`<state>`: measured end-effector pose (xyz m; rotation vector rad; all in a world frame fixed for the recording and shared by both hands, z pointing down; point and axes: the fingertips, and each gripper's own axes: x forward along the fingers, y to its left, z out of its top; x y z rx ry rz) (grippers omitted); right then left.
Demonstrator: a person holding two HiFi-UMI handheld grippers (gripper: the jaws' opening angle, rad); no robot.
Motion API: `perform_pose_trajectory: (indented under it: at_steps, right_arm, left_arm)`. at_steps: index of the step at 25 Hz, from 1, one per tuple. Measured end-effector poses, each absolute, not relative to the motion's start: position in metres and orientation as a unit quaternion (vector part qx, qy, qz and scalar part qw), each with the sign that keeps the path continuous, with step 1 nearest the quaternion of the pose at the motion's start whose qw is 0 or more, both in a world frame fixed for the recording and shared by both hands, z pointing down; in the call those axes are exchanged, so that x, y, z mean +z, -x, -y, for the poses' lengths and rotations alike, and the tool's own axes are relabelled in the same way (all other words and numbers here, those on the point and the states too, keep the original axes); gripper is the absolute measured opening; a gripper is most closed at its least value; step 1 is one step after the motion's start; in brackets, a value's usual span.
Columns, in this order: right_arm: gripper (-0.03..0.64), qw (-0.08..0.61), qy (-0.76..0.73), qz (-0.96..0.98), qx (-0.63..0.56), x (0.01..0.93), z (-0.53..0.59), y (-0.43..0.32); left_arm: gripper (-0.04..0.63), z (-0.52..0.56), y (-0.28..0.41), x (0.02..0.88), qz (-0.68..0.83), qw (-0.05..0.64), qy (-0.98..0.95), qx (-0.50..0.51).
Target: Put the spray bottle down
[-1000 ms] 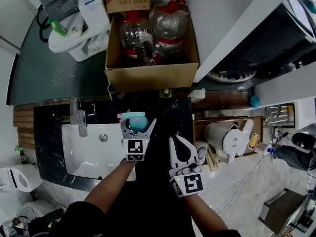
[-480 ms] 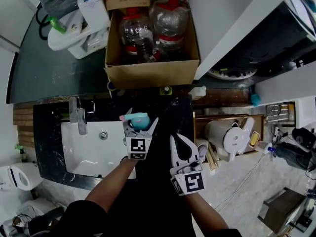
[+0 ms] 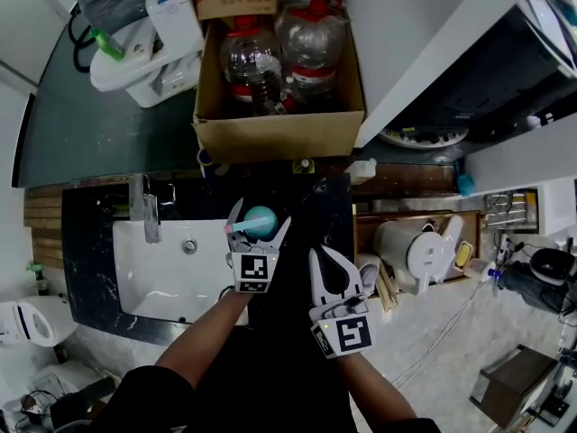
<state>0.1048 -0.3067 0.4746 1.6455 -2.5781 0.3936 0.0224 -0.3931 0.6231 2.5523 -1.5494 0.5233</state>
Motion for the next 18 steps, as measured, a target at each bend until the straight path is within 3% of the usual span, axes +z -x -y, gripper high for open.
perform_pose_trajectory:
  at_steps: [18]
  right_arm:
    - [0.017, 0.031, -0.523, 0.844, 0.110, 0.462, 0.275, -0.095]
  left_arm:
    - [0.451, 0.344, -0.011, 0.616, 0.503, 0.084, -0.842, 0.174]
